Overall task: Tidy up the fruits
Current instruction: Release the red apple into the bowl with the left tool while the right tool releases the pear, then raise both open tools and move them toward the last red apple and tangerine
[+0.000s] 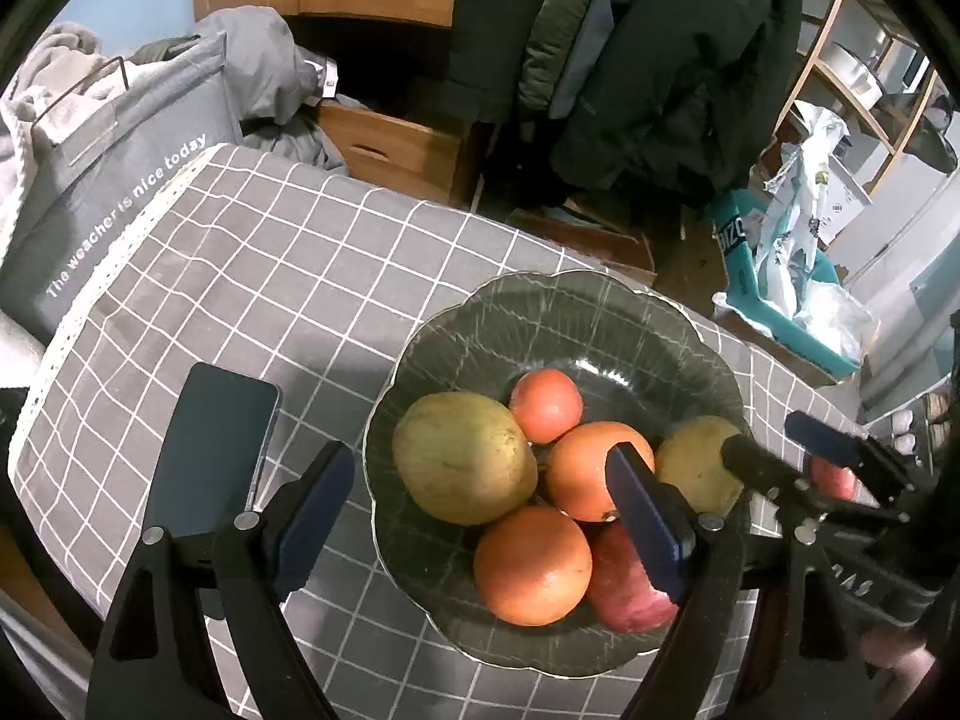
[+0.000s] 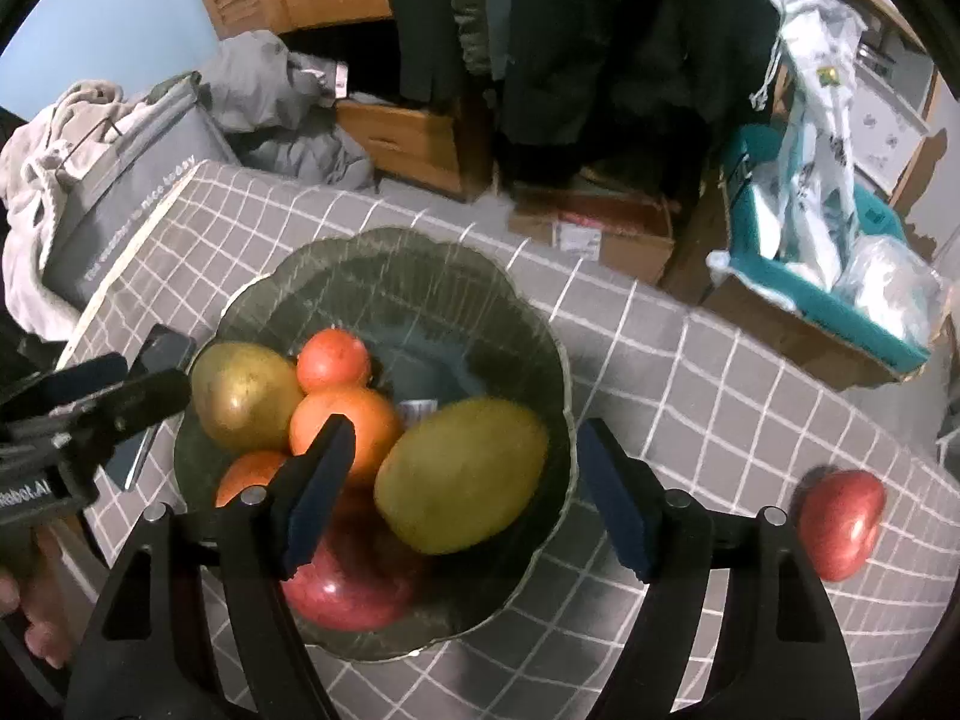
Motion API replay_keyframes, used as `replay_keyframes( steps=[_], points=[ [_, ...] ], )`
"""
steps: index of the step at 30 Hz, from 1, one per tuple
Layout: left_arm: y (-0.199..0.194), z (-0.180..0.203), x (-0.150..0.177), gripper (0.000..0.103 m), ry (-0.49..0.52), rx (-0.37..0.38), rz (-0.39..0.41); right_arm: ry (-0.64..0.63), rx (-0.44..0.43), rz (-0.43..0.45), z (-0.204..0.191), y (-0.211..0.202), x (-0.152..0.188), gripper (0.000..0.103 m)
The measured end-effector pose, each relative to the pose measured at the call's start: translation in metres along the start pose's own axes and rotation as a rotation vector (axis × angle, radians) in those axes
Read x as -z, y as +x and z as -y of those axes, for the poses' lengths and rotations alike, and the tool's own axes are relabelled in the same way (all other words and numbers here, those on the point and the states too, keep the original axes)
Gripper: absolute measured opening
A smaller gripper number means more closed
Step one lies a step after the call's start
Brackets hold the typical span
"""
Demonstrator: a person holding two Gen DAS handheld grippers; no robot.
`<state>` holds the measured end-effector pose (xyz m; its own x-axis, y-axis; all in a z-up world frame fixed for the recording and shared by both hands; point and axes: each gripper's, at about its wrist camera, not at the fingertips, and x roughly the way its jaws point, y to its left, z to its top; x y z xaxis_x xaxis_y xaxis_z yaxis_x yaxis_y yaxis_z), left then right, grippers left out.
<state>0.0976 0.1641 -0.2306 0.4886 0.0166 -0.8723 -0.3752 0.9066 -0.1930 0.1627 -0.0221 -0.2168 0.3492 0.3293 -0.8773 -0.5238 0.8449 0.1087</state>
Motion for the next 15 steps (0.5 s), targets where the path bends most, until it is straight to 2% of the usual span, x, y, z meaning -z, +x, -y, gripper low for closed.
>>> replay_keyframes(
  steps=[7,15],
  points=[
    [-0.009,0.008,0.000,0.087,0.015,0.006,0.012,0.029,0.017,0.037,0.008,-0.021,-0.003,0.077],
    [-0.026,0.029,-0.001,0.087,0.055,0.030,0.040,0.053,0.080,0.105,0.024,-0.059,0.000,0.082]
  ],
)
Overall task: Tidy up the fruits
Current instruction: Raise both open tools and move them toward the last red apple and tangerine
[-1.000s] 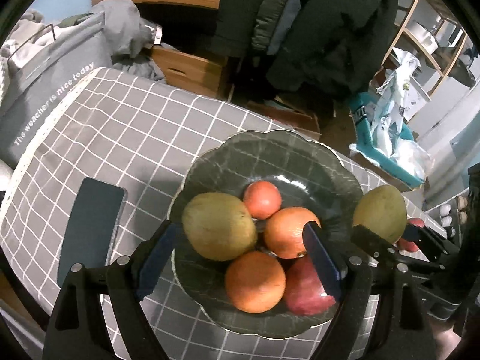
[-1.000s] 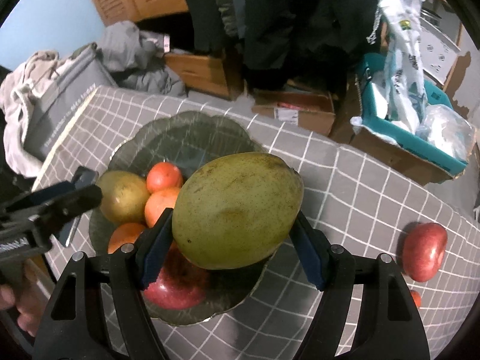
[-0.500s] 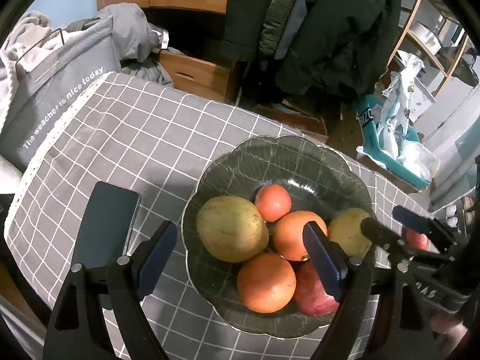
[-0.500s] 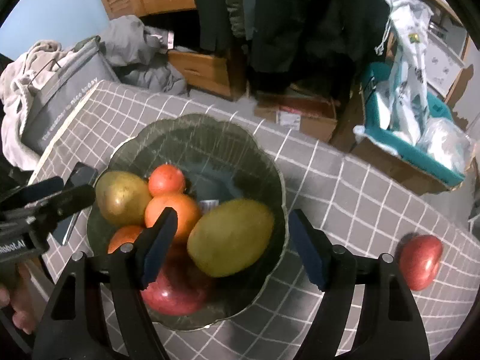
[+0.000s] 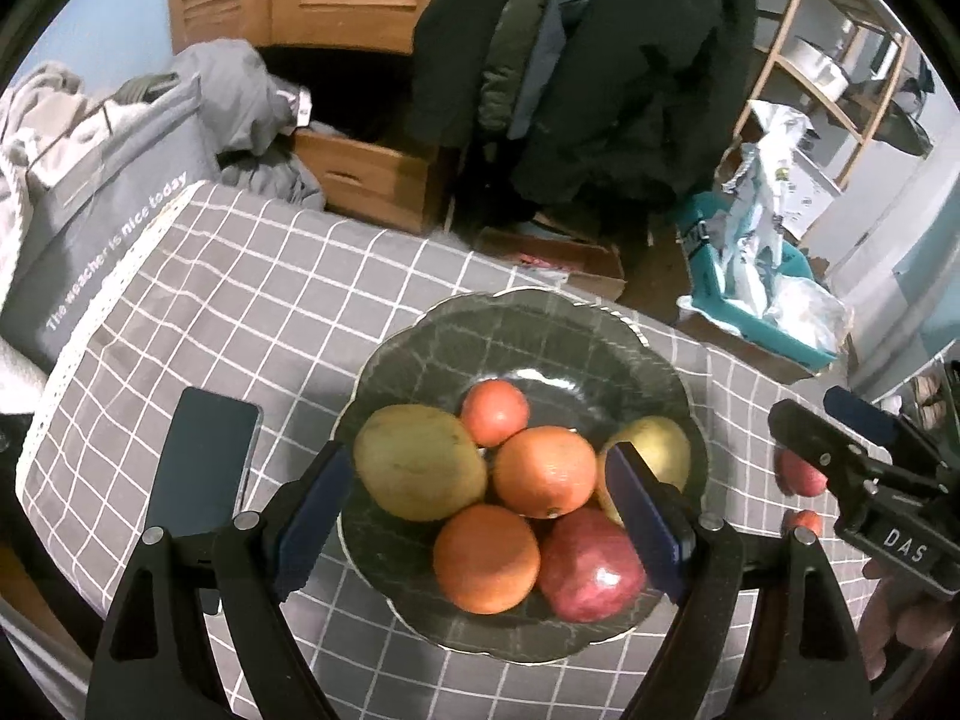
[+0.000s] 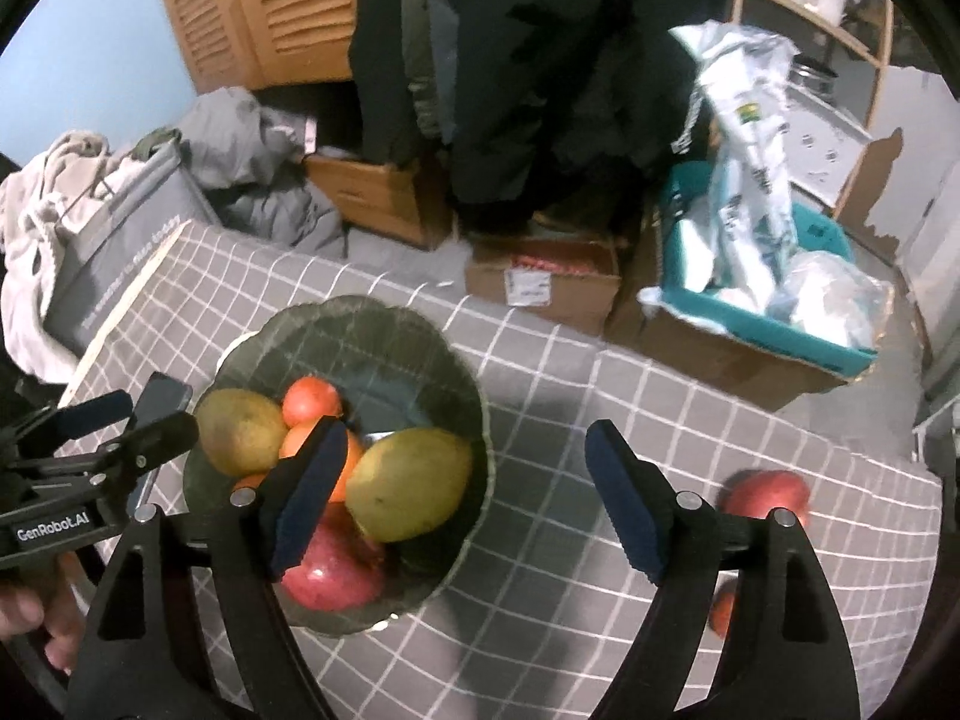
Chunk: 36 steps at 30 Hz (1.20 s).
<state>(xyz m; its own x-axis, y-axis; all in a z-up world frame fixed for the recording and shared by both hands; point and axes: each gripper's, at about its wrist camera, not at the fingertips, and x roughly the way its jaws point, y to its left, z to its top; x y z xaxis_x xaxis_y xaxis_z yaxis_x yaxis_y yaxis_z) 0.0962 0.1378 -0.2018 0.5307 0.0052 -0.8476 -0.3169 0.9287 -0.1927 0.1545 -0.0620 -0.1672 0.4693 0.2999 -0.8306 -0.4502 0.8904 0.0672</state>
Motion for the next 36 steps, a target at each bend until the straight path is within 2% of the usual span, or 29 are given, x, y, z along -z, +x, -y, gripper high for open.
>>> replay_keyframes(
  steps=[9,20,29,36],
  points=[
    [-0.021,0.029,-0.004,0.087,0.048,0.027,0.037,0.046,0.049,0.068,0.029,-0.038,0.003,0.084],
    [-0.049,0.070,-0.002,0.094,0.145,0.030,0.092,0.086,0.093,0.138,0.056,-0.084,0.009,0.084],
    [-0.068,0.098,0.006,0.101,0.219,0.028,0.131,0.099,0.131,0.176,0.073,-0.115,0.021,0.085],
    [-0.080,0.118,0.011,0.101,0.271,0.031,0.151,0.117,0.153,0.195,0.086,-0.133,0.030,0.085]
  ],
)
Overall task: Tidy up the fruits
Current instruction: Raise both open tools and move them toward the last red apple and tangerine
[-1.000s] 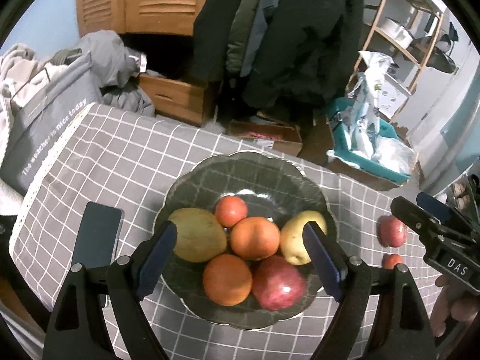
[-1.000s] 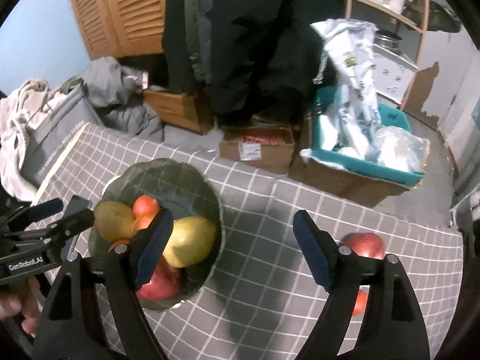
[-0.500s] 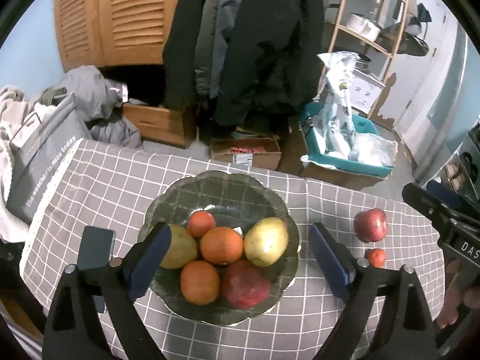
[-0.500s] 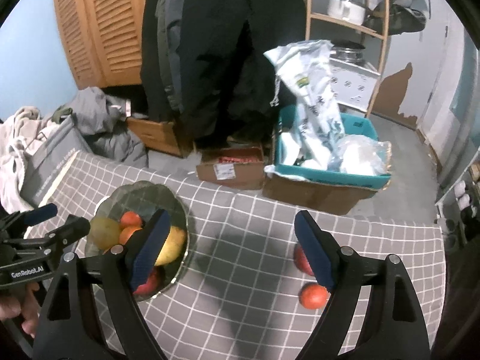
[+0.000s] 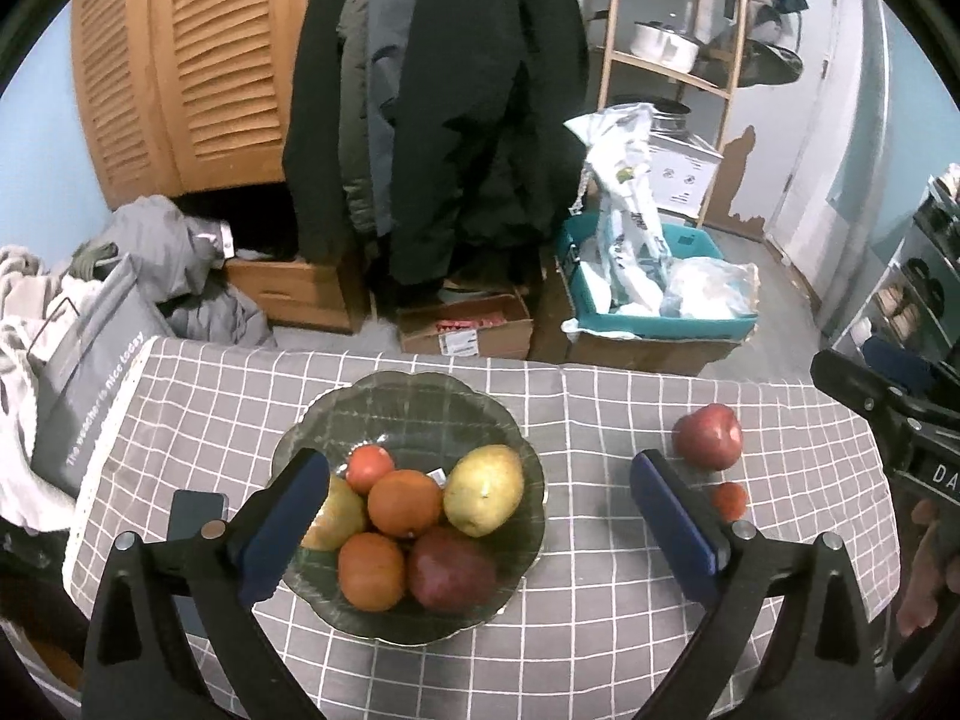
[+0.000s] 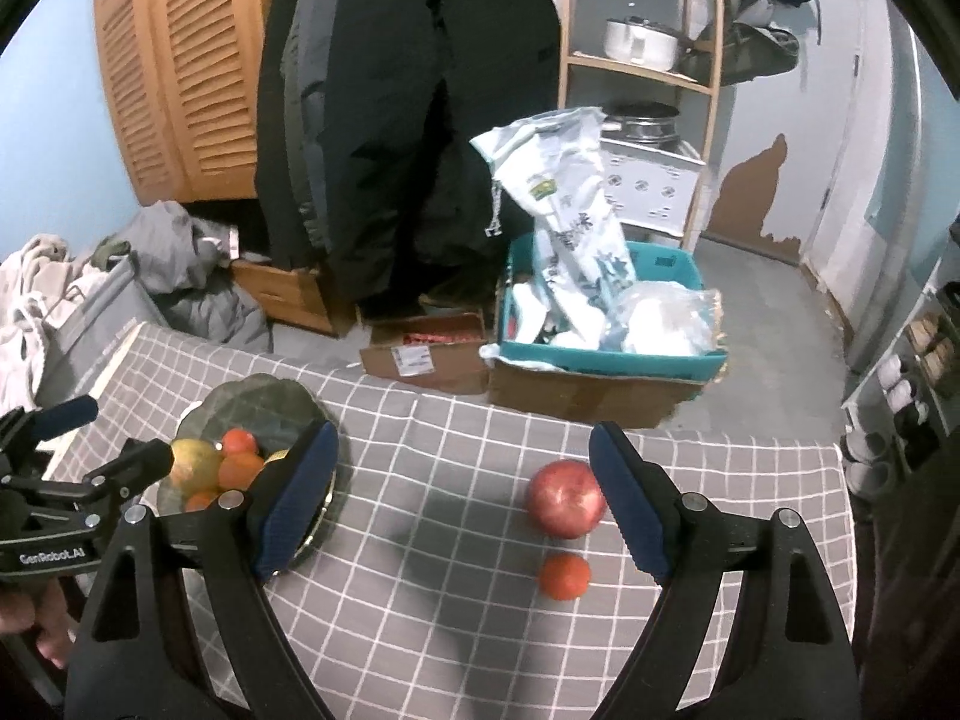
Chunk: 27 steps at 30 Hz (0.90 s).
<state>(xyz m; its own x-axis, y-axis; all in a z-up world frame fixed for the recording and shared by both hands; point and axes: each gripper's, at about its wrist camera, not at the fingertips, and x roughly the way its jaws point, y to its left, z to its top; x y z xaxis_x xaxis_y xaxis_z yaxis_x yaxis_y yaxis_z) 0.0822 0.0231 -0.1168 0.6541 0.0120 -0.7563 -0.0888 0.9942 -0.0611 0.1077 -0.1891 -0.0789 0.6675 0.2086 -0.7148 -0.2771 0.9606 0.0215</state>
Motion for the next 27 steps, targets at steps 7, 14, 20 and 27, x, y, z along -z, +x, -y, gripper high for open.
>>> replay_keyframes(
  steps=[7,14,20,27],
  points=[
    [-0.009,0.023,-0.003,0.101,0.035,0.023,0.016,0.041,0.027,0.005,0.026,-0.014,0.005,0.085],
    [-0.006,0.049,-0.007,0.101,0.072,0.041,0.015,0.082,0.053,0.007,0.055,-0.025,0.014,0.085],
    [0.002,0.068,-0.009,0.101,0.092,0.047,0.006,0.102,0.078,-0.013,0.076,-0.025,0.025,0.085],
    [0.023,0.081,-0.010,0.101,0.110,0.030,-0.028,0.136,0.079,-0.067,0.094,-0.008,0.033,0.085]
  ],
)
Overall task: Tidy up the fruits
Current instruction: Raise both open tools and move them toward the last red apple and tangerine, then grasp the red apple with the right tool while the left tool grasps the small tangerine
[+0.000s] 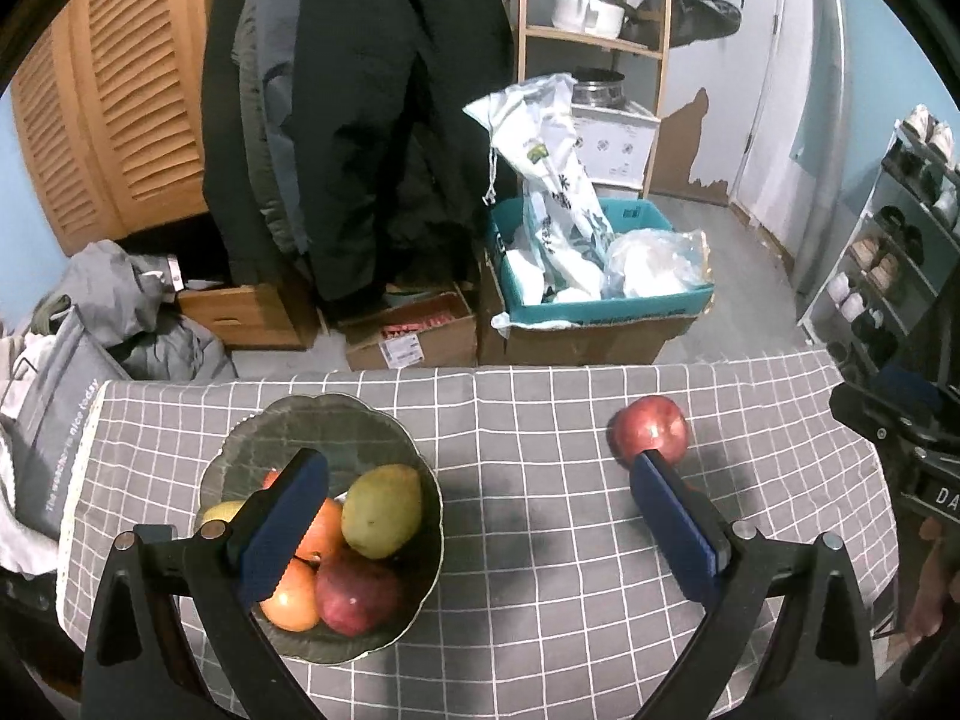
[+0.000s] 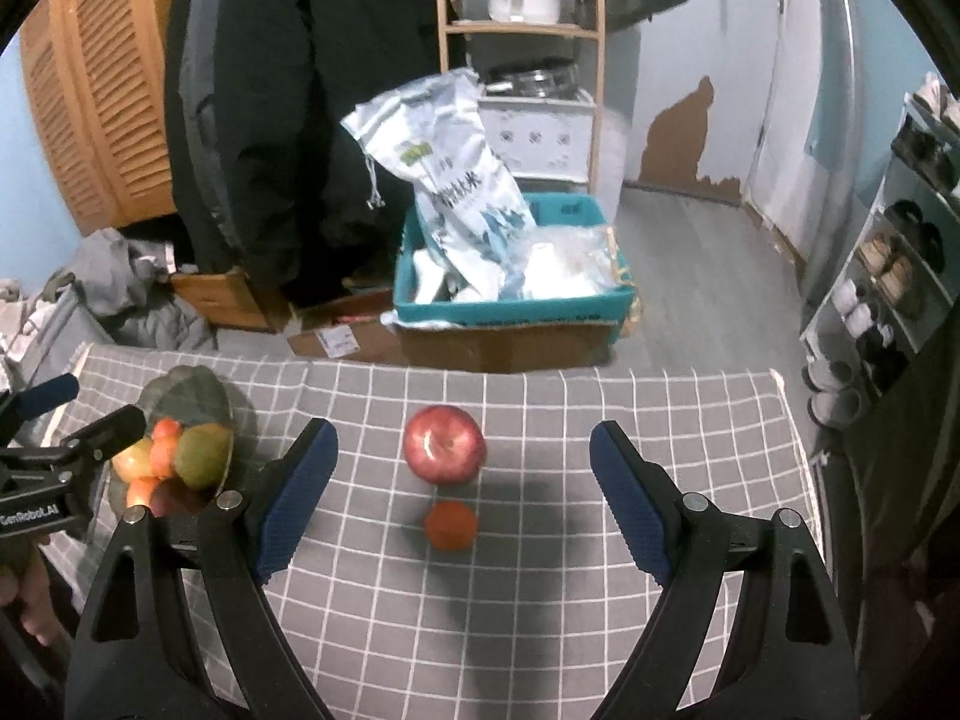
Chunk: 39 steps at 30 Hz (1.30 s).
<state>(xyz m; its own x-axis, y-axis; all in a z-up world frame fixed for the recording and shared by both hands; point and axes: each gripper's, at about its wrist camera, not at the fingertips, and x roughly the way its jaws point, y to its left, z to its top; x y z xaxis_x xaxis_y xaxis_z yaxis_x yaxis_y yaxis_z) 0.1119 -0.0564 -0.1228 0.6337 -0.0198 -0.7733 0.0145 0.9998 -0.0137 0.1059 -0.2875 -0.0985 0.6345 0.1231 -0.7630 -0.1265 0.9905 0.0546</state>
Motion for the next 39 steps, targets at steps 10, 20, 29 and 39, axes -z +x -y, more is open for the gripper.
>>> replay_keyframes(
  steps=[10,20,29,39],
  points=[
    [0.052,0.001,0.006,0.101,0.001,-0.036,-0.104,0.025,-0.026,-0.102,0.003,0.052,0.004,0.085],
    [0.098,-0.002,0.004,0.101,-0.017,-0.046,-0.170,-0.005,-0.054,-0.240,-0.007,0.119,0.010,0.085],
    [0.131,0.003,0.002,0.101,-0.013,-0.057,-0.213,0.007,-0.072,-0.343,-0.008,0.171,0.014,0.085],
    [0.159,0.002,0.002,0.101,-0.018,-0.074,-0.254,0.020,-0.072,-0.410,-0.008,0.207,0.022,0.085]
  ],
)
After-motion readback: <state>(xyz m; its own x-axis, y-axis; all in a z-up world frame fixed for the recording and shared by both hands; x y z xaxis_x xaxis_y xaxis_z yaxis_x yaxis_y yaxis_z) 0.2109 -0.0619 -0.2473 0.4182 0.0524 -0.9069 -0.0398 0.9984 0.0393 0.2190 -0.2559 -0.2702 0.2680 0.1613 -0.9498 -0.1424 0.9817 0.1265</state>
